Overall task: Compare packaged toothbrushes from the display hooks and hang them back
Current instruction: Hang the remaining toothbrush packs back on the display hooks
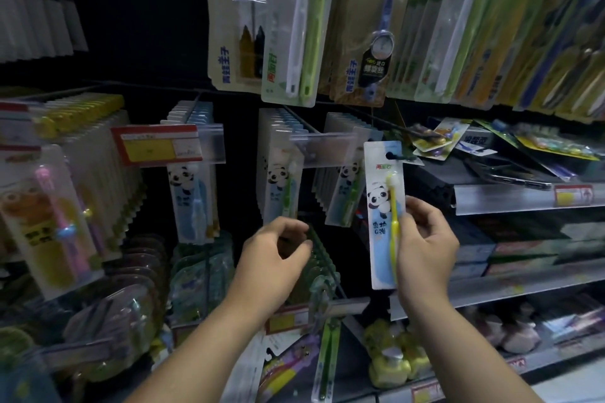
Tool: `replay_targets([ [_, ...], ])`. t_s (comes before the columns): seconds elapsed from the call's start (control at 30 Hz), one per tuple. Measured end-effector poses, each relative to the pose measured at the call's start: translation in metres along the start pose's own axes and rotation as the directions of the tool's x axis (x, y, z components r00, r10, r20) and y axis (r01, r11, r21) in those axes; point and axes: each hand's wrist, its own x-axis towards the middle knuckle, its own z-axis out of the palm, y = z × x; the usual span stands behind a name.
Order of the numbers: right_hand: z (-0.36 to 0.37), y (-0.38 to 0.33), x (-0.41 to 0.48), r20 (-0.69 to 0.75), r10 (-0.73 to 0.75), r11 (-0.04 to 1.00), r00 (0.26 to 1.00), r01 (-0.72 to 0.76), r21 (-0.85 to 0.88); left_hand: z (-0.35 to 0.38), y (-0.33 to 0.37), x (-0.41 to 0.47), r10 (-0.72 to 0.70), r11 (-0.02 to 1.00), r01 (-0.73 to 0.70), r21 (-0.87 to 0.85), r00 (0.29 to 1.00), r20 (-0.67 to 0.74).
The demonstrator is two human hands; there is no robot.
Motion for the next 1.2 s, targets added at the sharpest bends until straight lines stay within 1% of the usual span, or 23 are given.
replay_targets([
  [0.07,0.001,-0.001,0.003,-0.014,0.031,0.999,0.999,-0.030,0.034,-0.005,-0.001,0.000,0.072,0.987,-0.073,0.145,0.997,0.008],
  [0.13,0.003,-0.002,0.005,-0.033,0.046,0.997,0.998,-0.043,0.062,-0.009,-0.001,0.000,0.118,0.963,-0.121,0.242,0.993,0.030],
  [0.23,0.007,-0.001,0.003,-0.048,0.045,0.997,0.998,-0.043,0.058,-0.014,-0.004,0.001,0.123,0.938,-0.139,0.319,0.990,0.069],
  [0.33,0.012,0.000,0.001,-0.045,0.051,0.997,0.998,-0.048,0.060,-0.016,-0.009,0.002,0.114,0.914,-0.135,0.382,0.990,0.079],
  [0.53,0.018,-0.001,0.013,-0.025,0.066,0.998,0.997,-0.066,0.010,-0.019,-0.011,0.002,0.080,0.895,-0.109,0.433,0.993,0.083],
  [0.67,0.039,0.001,0.029,0.000,0.089,0.995,0.996,-0.089,-0.039,-0.022,-0.014,-0.001,0.079,0.874,-0.107,0.474,0.994,0.079],
  [0.83,0.067,0.005,0.048,-0.062,0.161,0.974,0.985,-0.168,-0.154,-0.033,-0.016,-0.002,0.070,0.848,-0.096,0.522,0.995,0.069],
  [0.9,0.070,0.002,0.043,-0.064,0.129,0.959,0.990,-0.141,-0.247,-0.041,-0.015,-0.002,0.071,0.836,-0.094,0.541,0.995,0.064],
  [1.0,0.072,-0.003,0.021,0.026,0.058,0.920,0.998,-0.044,-0.389,-0.056,-0.008,-0.003,0.083,0.798,-0.106,0.593,0.994,0.066],
  [1.07,0.075,-0.005,-0.002,0.160,-0.003,0.885,0.987,0.077,-0.460,-0.068,-0.003,-0.008,0.100,0.756,-0.122,0.643,0.992,0.071],
  [1.13,0.078,-0.013,-0.025,0.365,0.008,0.840,0.931,0.192,-0.507,-0.085,-0.001,-0.017,0.102,0.714,-0.131,0.687,0.991,0.082],
  [1.2,0.083,-0.027,-0.049,0.557,0.064,0.821,0.828,0.273,-0.501,-0.106,-0.003,-0.029,0.085,0.659,-0.127,0.741,0.992,0.094],
])
